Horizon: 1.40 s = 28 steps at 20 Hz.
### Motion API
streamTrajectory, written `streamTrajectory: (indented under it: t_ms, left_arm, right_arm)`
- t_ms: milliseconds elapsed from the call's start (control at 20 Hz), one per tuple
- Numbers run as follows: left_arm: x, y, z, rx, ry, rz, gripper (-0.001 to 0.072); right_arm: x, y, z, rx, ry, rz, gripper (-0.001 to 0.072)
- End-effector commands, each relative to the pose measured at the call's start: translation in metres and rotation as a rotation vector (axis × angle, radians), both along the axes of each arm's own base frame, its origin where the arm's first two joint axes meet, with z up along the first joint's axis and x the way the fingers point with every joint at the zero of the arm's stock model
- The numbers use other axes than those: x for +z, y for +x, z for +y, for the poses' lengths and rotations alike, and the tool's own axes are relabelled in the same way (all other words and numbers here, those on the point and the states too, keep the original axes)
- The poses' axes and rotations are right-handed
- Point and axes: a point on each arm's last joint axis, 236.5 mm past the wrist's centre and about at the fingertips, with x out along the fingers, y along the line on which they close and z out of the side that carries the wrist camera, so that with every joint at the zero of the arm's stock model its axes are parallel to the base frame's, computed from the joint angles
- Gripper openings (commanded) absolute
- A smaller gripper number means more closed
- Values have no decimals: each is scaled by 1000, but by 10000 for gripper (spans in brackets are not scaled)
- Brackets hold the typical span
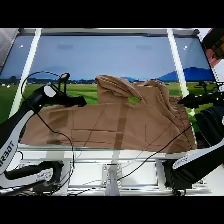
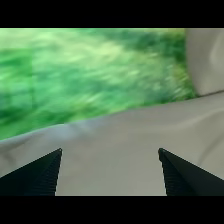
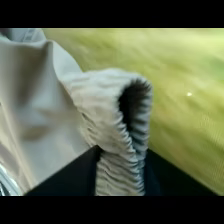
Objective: Fold the clothes and pants, and hang the long-sleeved shirts on hangers.
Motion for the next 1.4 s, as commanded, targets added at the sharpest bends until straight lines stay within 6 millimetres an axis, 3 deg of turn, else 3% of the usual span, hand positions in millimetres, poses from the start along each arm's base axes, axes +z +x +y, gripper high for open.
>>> streamTrajectory:
  t_ms: [0,50,400,750,800,850,900,950,1050,1150,1350]
  left_arm:
    - [-2,8,-23,45,-87,9,710]
    - [-2,14,-25,65,-101,-3,711]
    - [-6,55,-54,69,-141,-75,712]
    - [-27,77,-123,-43,-163,-66,677]
    - [-33,78,-128,-52,-161,-60,550]
    - [-36,81,-132,-56,-161,-58,355]
    - [-36,83,-133,-59,-161,-62,99]
    - [-32,87,-134,-62,-162,-77,26]
    - [-15,105,-126,-70,-141,-139,24]
    - [14,131,-103,-107,-54,-252,23]
    - [107,186,-20,-145,264,-538,23]
  right_arm:
    - [7,11,10,3,30,-48,149]
    - [8,10,10,12,28,-51,36]
    - [10,6,13,28,47,-44,35]
    - [27,12,11,27,25,-82,35]
    - [30,12,11,27,20,-88,35]
    - [33,13,10,28,15,-94,34]
    - [36,13,10,28,10,-101,35]
    - [39,15,9,25,3,-111,35]
    - [45,23,3,6,-33,-144,35]
    - [56,35,-5,-17,-71,-193,34]
    - [92,70,-27,-100,-167,-322,34]
